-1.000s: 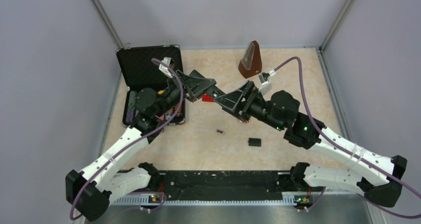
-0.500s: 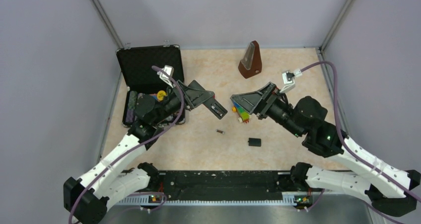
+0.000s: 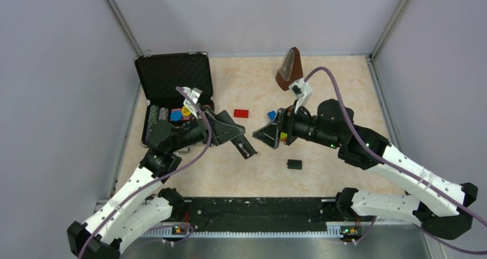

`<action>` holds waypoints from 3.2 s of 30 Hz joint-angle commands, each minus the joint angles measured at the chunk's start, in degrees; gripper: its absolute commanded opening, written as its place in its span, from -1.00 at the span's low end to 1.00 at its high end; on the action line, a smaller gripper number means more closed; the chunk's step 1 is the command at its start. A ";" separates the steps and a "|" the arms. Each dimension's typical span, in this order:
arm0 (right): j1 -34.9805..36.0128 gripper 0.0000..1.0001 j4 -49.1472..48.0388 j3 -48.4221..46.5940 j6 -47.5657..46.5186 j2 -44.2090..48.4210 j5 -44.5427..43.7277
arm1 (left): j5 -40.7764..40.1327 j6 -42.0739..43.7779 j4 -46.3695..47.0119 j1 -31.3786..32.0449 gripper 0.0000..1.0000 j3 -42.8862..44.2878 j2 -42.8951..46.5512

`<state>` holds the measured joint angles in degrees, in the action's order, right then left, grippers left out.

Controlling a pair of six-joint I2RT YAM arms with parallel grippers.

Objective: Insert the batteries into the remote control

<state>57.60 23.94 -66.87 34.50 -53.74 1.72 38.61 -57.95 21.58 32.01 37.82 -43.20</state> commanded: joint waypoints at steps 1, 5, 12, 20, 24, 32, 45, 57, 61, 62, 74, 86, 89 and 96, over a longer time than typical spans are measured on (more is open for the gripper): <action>0.05 0.57 1.50 -1.59 -4.17 -1.74 6.45 | 5.41 5.99 -1.13 -0.18 -1.00 1.71 1.55; 0.00 0.55 0.97 -1.58 -3.01 -2.47 5.34 | 7.27 9.27 -3.86 -0.13 -1.00 2.25 3.10; -1.59 0.45 1.91 -0.81 -1.02 -3.91 2.05 | 3.96 15.06 -12.76 -0.11 -1.00 2.85 6.09; -10.23 0.12 3.76 6.08 -4.29 -11.45 1.78 | -24.14 21.74 -37.86 -0.32 -1.00 5.41 8.21; -10.25 0.11 3.96 5.53 -10.08 -21.74 3.87 | -32.65 19.59 -42.65 -0.59 -1.00 4.89 8.56; -9.49 0.12 2.88 1.60 -17.49 -39.02 2.81 | -41.78 17.40 -46.11 -1.82 -1.00 4.36 8.82; -5.86 -0.10 3.40 -4.62 -25.20 -52.12 0.81 | -33.83 15.98 -45.17 -7.36 -1.00 4.24 6.39; -5.63 -0.98 3.92 -4.18 -24.93 -53.25 -0.16 | -27.82 14.36 -43.10 -12.82 -1.00 3.07 5.48; -5.61 -1.00 5.37 -3.74 -23.47 -50.32 -1.52 | -23.57 14.41 -40.06 -12.85 -1.00 1.68 4.89; -5.59 -1.00 5.99 -3.63 -22.92 -49.38 -1.49 | -22.52 13.93 -39.27 -12.85 -1.00 1.24 4.40; -8.95 -1.00 16.75 -0.62 -16.95 -27.62 7.17 | 4.09 7.28 -10.37 -12.97 -1.00 -5.91 -9.09; -10.33 -1.00 20.32 -4.55 -5.59 -22.74 25.81 | 15.36 -0.97 8.45 -12.05 -1.00 -3.25 -26.34; -10.39 -1.00 19.69 -5.24 -1.78 -22.73 26.64 | 15.40 -1.62 8.55 -11.27 -1.00 -2.65 -28.21; -10.46 -1.00 17.89 -3.84 5.35 -24.98 27.82 | 15.27 -1.60 7.21 -7.53 -1.00 -1.93 -32.51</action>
<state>47.77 43.68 -69.45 34.46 -78.00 27.66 52.31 -59.46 25.54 22.52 33.17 -73.93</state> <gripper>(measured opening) 0.022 0.229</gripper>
